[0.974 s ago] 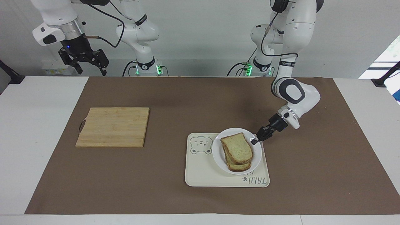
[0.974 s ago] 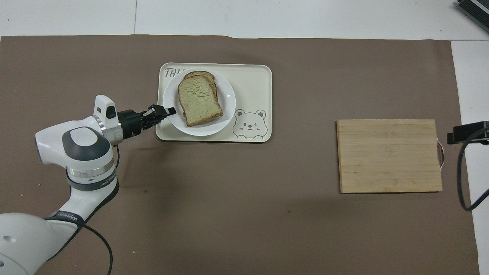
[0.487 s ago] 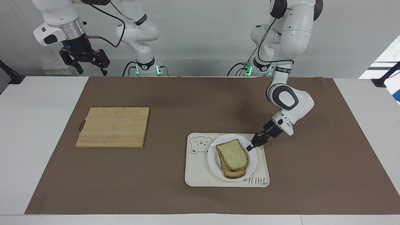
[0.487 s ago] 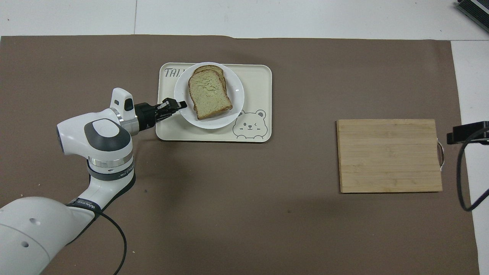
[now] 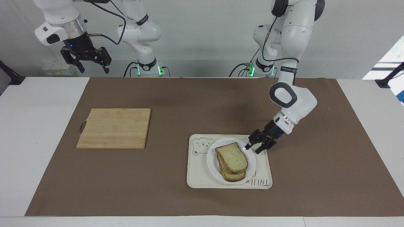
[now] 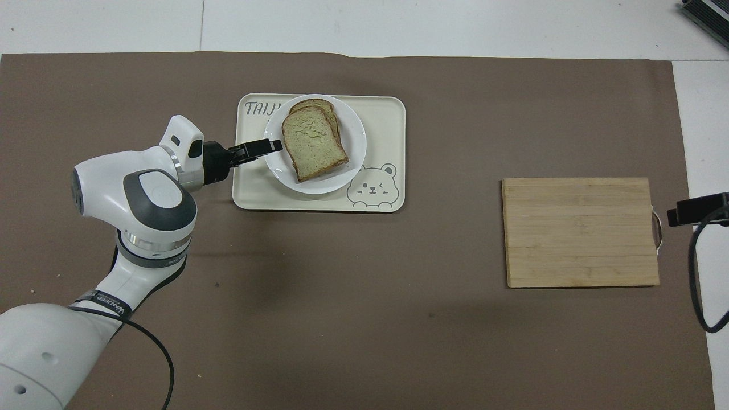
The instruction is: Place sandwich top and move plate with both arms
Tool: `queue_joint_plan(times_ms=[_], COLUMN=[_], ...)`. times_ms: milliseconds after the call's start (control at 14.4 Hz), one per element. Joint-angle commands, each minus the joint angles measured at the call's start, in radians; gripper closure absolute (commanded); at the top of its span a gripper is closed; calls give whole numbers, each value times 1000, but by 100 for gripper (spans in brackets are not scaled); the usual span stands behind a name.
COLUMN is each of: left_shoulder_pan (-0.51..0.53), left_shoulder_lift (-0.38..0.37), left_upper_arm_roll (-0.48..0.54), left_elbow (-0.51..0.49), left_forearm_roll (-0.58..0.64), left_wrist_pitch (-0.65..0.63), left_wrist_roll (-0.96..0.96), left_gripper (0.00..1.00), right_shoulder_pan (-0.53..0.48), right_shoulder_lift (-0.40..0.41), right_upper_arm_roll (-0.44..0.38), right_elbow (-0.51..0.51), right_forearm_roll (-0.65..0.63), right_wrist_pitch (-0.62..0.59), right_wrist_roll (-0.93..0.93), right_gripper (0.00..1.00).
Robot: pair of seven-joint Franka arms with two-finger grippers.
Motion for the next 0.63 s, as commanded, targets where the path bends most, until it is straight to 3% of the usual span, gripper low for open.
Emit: queue_joint_plan(times_ms=[0, 209, 557], left_shoulder_pan=[17, 34, 35], left_shoulder_lift=[-95, -142, -221], left_upper_arm_roll=[10, 15, 18], left_elbow=[-39, -32, -24], left_forearm_roll=[23, 27, 375], left_wrist_pitch=[2, 2, -54], left_wrist_roll=[-19, -17, -55], left_gripper=[0, 0, 0], right_shoulder_pan=[-7, -20, -8], right_shoulder_lift=[4, 73, 69], right_upper_arm_roll=[-3, -11, -8], right_elbow=[31, 115, 82], right_forearm_roll=[49, 80, 83], right_wrist_pitch=[-30, -86, -35], right_wrist_roll=[-35, 3, 97], right_gripper=[0, 0, 0])
